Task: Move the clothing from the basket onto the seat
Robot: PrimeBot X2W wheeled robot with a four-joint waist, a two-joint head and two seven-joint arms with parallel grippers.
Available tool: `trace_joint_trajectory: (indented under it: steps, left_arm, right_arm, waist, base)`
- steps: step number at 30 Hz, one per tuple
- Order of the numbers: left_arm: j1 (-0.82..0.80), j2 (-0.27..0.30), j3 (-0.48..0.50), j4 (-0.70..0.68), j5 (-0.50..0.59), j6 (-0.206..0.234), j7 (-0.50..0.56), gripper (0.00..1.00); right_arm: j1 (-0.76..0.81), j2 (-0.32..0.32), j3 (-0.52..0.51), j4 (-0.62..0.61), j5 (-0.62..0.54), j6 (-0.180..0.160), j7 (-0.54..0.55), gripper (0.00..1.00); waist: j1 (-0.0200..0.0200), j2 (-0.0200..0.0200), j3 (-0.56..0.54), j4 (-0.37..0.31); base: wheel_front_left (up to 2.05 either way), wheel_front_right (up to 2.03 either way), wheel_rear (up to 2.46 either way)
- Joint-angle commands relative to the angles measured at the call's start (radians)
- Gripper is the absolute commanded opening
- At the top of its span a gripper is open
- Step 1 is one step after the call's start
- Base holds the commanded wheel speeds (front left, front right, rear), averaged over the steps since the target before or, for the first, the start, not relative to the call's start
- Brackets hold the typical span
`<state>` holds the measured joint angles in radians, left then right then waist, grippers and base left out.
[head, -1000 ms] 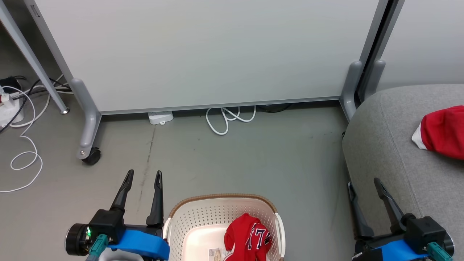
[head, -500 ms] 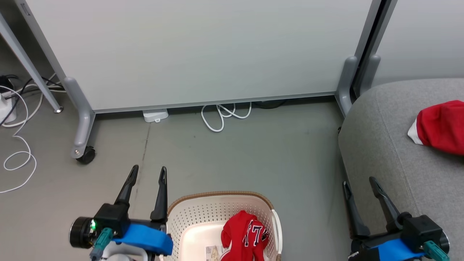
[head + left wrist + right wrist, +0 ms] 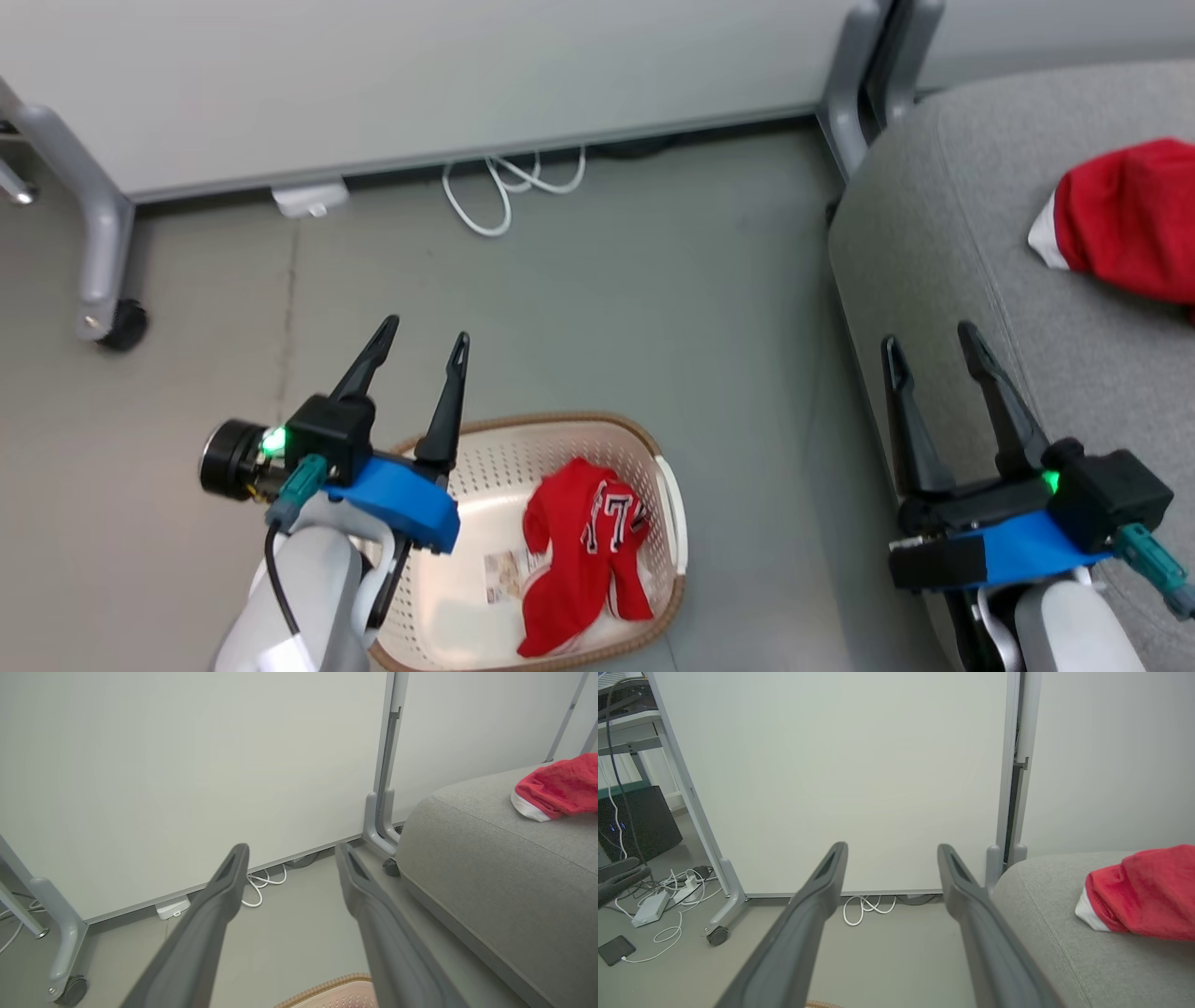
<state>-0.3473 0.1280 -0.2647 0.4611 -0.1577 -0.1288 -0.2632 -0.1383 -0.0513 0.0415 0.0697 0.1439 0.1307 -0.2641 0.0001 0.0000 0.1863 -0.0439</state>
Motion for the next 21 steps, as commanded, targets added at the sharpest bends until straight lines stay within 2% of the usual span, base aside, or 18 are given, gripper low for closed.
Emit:
trace_joint_trajectory:
  steps: [1, 6, 13, 21]
  left_arm:
    - [-0.055, 0.019, -0.033, 0.036, -0.015, -0.002, -0.002, 1.0]
    - [-0.149, 0.047, -0.113, 0.116, -0.054, -0.002, -0.002, 1.0]
    - [-0.308, 0.083, -0.264, 0.303, -0.155, -0.002, -0.002, 1.0]
    - [-0.439, 0.096, -0.469, 0.46, -0.307, -0.002, 0.087, 1.0]
  right_arm:
    - [-0.036, 0.001, 0.005, -0.013, -0.012, 0.0, -0.001, 1.0]
    - [-0.081, 0.002, 0.001, -0.031, -0.002, 0.0, -0.001, 1.0]
    - [-0.141, 0.002, 0.003, -0.066, 0.0, 0.0, -0.001, 1.0]
    - [-0.198, 0.002, 0.0, -0.103, -0.013, 0.0, -0.001, 1.0]
  waist:
    - [-0.0001, 0.0, 0.103, -0.057]
    - [-0.0001, 0.0, 0.192, -0.08]
    - [-0.0001, 0.0, 0.338, -0.106]
    - [-0.0001, 0.0, 0.477, -0.114]
  base:
    - [0.0, 0.0, 0.0]
    - [0.0, 0.0, 0.0]
    - [0.0, 0.0, 0.0]
    - [0.0, 0.0, 0.0]
